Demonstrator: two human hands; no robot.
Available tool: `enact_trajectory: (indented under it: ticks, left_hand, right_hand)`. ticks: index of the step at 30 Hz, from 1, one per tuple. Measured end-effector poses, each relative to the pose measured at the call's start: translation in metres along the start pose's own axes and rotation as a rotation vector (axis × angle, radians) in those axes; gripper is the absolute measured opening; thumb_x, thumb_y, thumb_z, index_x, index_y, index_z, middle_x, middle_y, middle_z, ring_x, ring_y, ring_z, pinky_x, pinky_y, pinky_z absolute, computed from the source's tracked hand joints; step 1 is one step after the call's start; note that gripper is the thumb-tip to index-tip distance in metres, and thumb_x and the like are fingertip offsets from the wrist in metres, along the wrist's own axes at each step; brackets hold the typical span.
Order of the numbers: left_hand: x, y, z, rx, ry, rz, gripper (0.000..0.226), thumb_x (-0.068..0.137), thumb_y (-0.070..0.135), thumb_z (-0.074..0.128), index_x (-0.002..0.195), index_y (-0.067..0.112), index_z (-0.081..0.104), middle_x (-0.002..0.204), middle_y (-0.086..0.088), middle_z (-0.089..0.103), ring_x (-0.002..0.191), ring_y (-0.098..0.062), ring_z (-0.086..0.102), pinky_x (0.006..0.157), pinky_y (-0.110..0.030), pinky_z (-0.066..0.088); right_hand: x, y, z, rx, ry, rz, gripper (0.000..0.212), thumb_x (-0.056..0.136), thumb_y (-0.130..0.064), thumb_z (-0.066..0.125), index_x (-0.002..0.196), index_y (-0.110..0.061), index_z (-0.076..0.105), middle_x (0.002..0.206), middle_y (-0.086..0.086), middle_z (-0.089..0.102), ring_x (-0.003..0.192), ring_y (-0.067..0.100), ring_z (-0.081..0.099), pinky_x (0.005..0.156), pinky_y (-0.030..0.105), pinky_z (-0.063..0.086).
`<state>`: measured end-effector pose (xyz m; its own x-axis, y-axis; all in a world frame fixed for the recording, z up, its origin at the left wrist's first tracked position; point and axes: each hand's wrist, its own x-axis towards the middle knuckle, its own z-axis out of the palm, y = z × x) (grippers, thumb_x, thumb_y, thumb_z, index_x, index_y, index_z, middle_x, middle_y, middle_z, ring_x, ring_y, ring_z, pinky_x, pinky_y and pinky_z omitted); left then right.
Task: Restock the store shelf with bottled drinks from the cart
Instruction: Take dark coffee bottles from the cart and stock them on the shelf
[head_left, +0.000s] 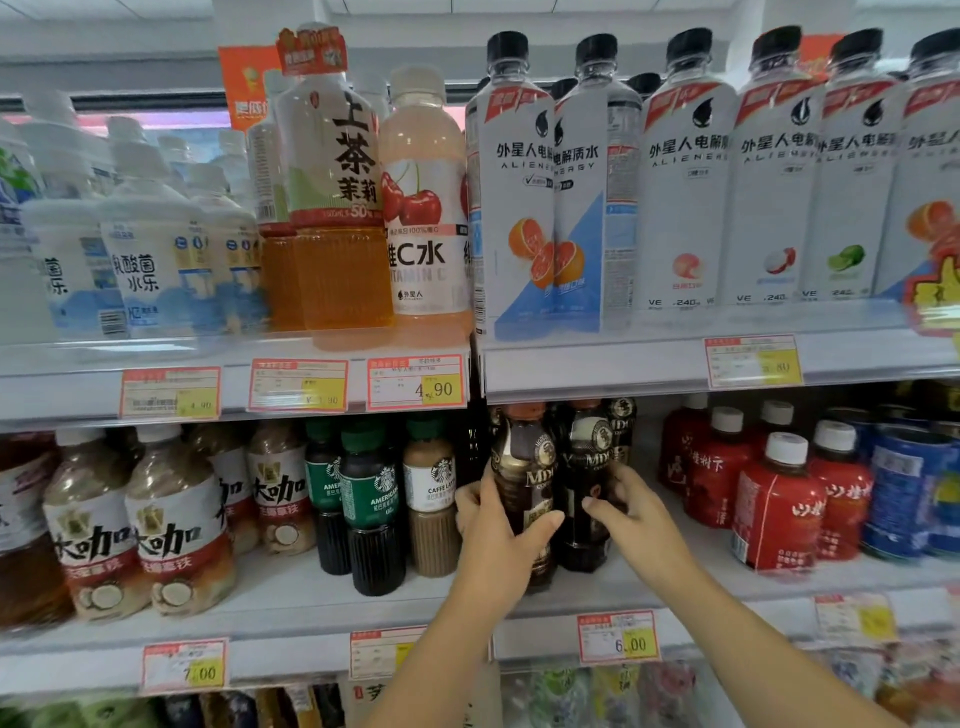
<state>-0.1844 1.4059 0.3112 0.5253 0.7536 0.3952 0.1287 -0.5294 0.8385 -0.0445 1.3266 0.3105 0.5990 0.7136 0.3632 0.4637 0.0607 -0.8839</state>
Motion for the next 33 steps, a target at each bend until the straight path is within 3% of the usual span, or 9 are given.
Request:
enact_trajectory:
  ticks: [3,6,9,12,17,26,29,31,33]
  left_hand:
    - [0.002,0.001,-0.003,0.025,0.018,0.012,0.08,0.078,0.036,0.072,0.143,0.026,0.027,0.12,0.004,0.035,0.121,-0.011,0.034,0.101,-0.021,0.027]
    - [0.001,0.001,-0.002,-0.027,0.126,0.015,0.077,0.08,0.027,0.071,0.144,0.022,0.029,0.133,0.005,0.046,0.122,-0.007,0.043,0.105,-0.027,0.035]
    - [0.001,-0.002,0.0,-0.02,0.121,0.014,0.075,0.083,0.016,0.068,0.145,0.02,0.026,0.138,0.001,0.046,0.126,-0.011,0.043,0.108,-0.033,0.036]
    - [-0.001,-0.006,0.0,0.022,0.007,0.0,0.086,0.084,0.005,0.064,0.148,0.025,0.01,0.139,-0.002,0.037,0.126,-0.01,0.038,0.103,-0.021,0.03]
    - [0.005,-0.005,0.001,0.025,0.029,-0.012,0.088,0.082,0.0,0.064,0.148,0.026,0.012,0.135,-0.004,0.038,0.125,-0.013,0.038,0.104,-0.023,0.028]
    - [0.005,-0.007,0.007,-0.022,0.058,-0.052,0.087,0.084,0.0,0.063,0.149,0.022,0.009,0.143,-0.001,0.039,0.133,-0.013,0.035,0.112,-0.034,0.028]
    - [0.003,0.0,0.006,0.006,0.047,-0.057,0.089,0.087,0.006,0.061,0.149,0.019,-0.001,0.149,-0.004,0.027,0.137,-0.015,0.027,0.11,-0.027,0.024]
    - [-0.006,0.006,0.004,0.056,0.062,-0.011,0.087,0.089,0.01,0.059,0.149,0.019,-0.003,0.152,-0.003,0.019,0.138,-0.013,0.022,0.107,-0.019,0.02]
    - [-0.026,0.009,-0.003,0.111,0.074,0.119,0.08,0.091,0.012,0.057,0.149,0.022,0.003,0.149,0.006,0.02,0.134,0.004,0.02,0.101,-0.003,0.013]
  right_hand:
    - [-0.002,0.0,0.006,-0.145,0.055,-0.019,0.057,0.077,-0.029,0.073,0.126,-0.02,0.045,0.116,-0.006,0.048,0.108,0.01,0.048,0.088,0.021,0.038]
    - [-0.003,-0.001,0.013,-0.232,0.145,-0.043,0.075,0.064,-0.035,0.083,0.124,-0.013,0.045,0.111,-0.002,0.045,0.107,0.015,0.046,0.088,0.026,0.039]
    - [0.001,0.001,0.012,-0.194,0.14,-0.056,0.072,0.064,-0.027,0.084,0.122,-0.011,0.045,0.109,0.001,0.059,0.101,0.016,0.056,0.084,0.028,0.047]
    - [0.001,0.005,0.005,-0.128,0.063,-0.032,0.07,0.068,-0.021,0.082,0.124,-0.015,0.041,0.102,-0.008,0.059,0.09,0.001,0.057,0.075,0.013,0.045]
    - [0.002,0.004,0.003,-0.078,-0.013,-0.035,0.057,0.073,-0.015,0.076,0.119,-0.021,0.043,0.111,-0.004,0.061,0.103,0.012,0.061,0.093,0.036,0.049]
    - [-0.001,0.006,0.012,-0.232,0.065,-0.143,0.058,0.08,-0.017,0.07,0.133,-0.015,0.045,0.113,-0.004,0.054,0.105,0.011,0.053,0.087,0.022,0.042]
    - [-0.006,0.001,0.007,-0.259,0.058,-0.131,0.066,0.08,-0.017,0.07,0.138,-0.017,0.039,0.124,0.003,0.051,0.114,0.017,0.052,0.094,0.029,0.044]
    - [-0.02,-0.003,0.006,-0.327,0.127,-0.18,0.066,0.081,-0.019,0.069,0.14,-0.018,0.037,0.127,-0.001,0.048,0.118,0.012,0.048,0.094,0.02,0.037]
    - [-0.044,-0.008,0.009,-0.342,0.207,-0.302,0.055,0.083,-0.016,0.065,0.133,-0.025,0.043,0.121,-0.011,0.048,0.113,0.002,0.045,0.092,0.009,0.032]
